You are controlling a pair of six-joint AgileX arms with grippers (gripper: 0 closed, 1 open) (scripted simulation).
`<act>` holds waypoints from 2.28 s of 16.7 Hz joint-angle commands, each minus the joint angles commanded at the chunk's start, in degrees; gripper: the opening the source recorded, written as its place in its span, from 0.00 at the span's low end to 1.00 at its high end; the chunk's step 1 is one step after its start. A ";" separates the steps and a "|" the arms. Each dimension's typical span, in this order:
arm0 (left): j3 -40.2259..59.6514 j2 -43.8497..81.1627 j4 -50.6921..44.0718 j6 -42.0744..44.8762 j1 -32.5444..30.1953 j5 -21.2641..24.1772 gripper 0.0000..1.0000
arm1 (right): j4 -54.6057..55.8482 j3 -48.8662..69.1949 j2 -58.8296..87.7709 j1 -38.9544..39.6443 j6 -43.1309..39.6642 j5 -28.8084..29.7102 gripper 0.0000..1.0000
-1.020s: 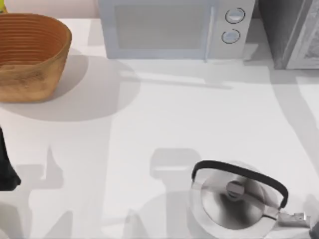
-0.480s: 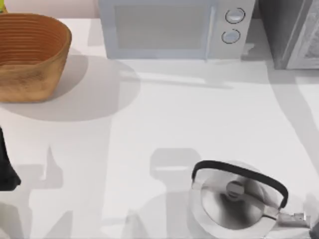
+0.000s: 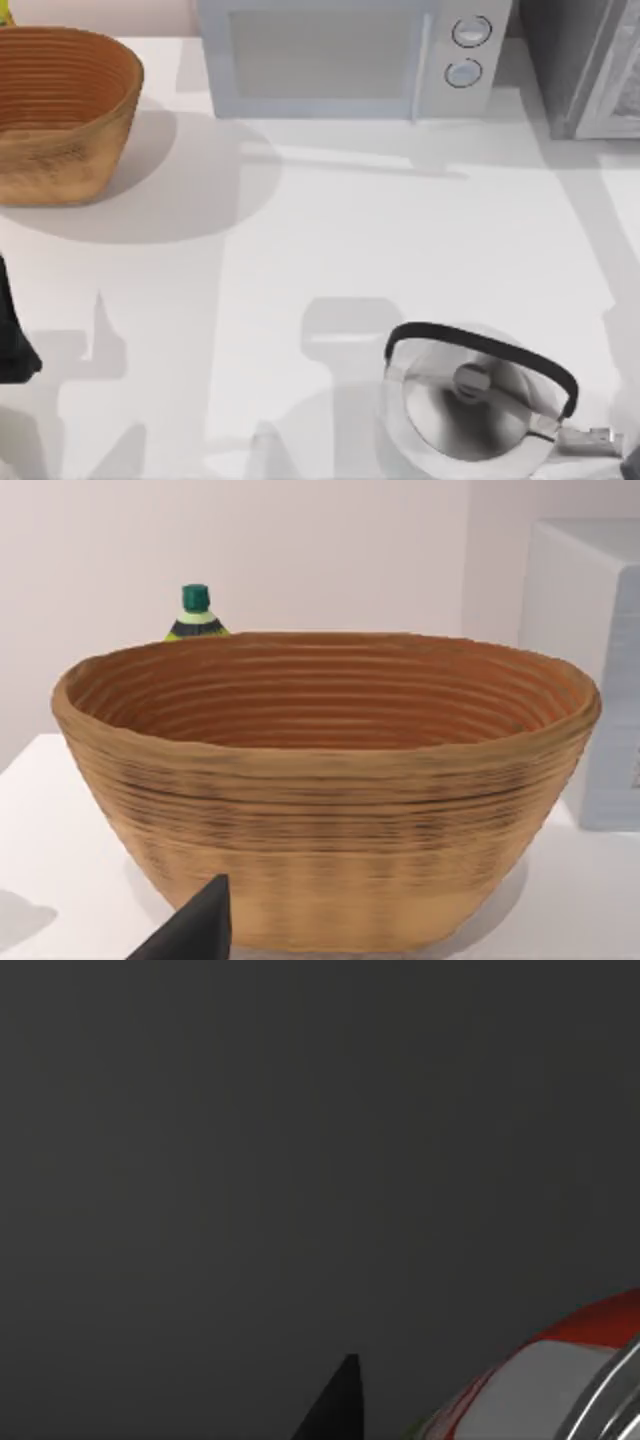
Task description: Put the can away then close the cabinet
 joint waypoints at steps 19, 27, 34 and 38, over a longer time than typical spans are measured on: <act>0.00 0.00 0.00 0.00 0.00 0.00 1.00 | -5.56 22.23 16.60 -1.98 -0.25 -2.01 0.53; 0.00 0.00 0.00 0.00 0.00 0.00 1.00 | -5.56 22.23 16.60 -1.98 -0.25 -2.01 1.00; 0.00 0.00 0.00 0.00 0.00 0.00 1.00 | -5.56 22.21 16.60 -1.85 -0.25 -2.01 1.00; 0.00 0.00 0.00 0.00 0.00 0.00 1.00 | -4.10 18.81 13.42 -2.01 -0.88 -2.70 1.00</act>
